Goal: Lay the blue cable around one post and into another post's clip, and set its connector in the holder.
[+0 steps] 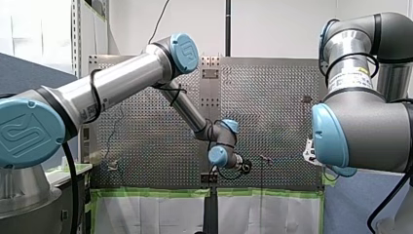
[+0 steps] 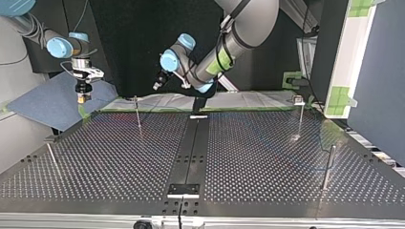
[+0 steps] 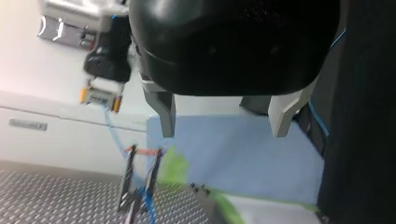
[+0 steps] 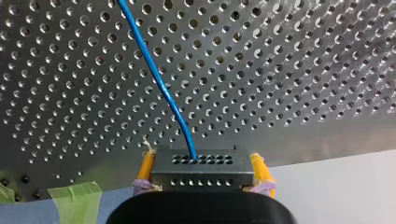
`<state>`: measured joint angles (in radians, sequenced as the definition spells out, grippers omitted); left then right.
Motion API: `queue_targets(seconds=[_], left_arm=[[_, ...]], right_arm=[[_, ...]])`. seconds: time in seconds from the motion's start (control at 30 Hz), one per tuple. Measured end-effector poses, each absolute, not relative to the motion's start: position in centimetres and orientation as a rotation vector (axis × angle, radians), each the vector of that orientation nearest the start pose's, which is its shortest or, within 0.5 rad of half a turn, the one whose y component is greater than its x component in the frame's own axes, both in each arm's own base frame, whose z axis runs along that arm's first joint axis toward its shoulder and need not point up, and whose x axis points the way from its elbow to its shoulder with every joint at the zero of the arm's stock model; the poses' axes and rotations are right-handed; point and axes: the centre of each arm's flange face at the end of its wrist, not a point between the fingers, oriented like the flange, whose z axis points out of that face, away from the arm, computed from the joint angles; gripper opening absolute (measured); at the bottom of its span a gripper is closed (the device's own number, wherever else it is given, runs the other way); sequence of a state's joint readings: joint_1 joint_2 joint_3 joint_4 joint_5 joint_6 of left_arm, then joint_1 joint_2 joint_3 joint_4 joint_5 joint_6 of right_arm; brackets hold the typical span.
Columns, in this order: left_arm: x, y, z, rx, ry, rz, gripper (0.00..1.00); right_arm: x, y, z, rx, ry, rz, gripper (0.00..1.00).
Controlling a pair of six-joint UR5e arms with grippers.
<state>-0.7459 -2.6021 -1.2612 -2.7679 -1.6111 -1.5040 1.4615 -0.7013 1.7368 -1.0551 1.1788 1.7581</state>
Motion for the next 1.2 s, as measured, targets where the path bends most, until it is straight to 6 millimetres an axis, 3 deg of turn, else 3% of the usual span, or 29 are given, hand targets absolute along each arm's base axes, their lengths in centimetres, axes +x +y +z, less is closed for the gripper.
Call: queue_targets(seconds=[0.4,0.6,1.2], left_arm=[[43.5,-60.6,2.0,0.7,1.755,-0.465,1.0],[43.0,-61.3,2.4,0.672,1.755,-0.474,1.0],[42.9,-60.8,2.2,0.568,1.813,-0.452,1.0]], right_arm=[[10.4,-63.3,0.1,1.334,-1.205,1.557,0.0],[10.4,-63.3,0.0,1.333,-1.207,1.559,0.0],[10.4,-63.2,-0.2,1.337,-1.216,1.559,0.0]])
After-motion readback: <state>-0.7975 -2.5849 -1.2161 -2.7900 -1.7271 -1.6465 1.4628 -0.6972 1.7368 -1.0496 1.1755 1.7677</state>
